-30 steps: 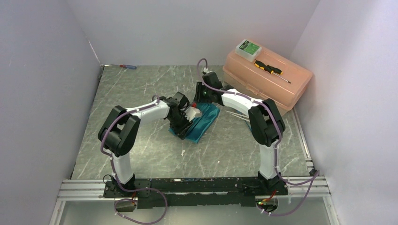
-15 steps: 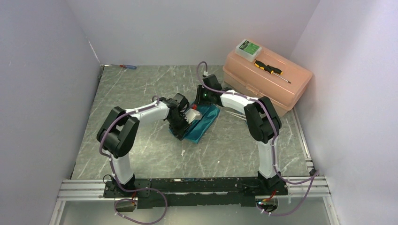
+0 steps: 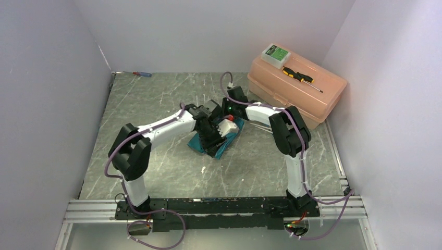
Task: Fold the napkin into a case and place the utensils inside
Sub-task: Smooth out the 2/3-rectangle-folded napkin at the center of the board, then move the 2/3-rectangle-folded napkin to the center of the board.
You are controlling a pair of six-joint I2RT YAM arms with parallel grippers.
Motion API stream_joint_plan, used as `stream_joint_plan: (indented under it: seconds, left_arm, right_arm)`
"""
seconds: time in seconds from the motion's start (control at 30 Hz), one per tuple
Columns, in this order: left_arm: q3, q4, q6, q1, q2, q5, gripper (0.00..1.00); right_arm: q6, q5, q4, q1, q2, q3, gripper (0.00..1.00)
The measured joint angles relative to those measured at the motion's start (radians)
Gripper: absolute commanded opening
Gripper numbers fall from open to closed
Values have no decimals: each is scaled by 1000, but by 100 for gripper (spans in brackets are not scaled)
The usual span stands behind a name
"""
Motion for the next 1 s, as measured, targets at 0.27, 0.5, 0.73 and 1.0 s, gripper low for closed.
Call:
stream_joint_plan:
  seconds: [0.27,0.5,0.73,1.0]
  left_arm:
    - [0,39,10,-81,93,-48,66]
    - [-23,110,9,-124,96,-95,65]
    - [-40,160,17,-160,114,-164,56]
    - [-69,208,35,-170,146,-254,49]
  right_arm:
    - [0,-6,21,-6,-2,-12,20]
    - [8,-18,36,-12,-4,-23,19]
    - [11,-22,39,-14,-4,-24,18]
    - [11,-22,48,-16,-6,-32,16]
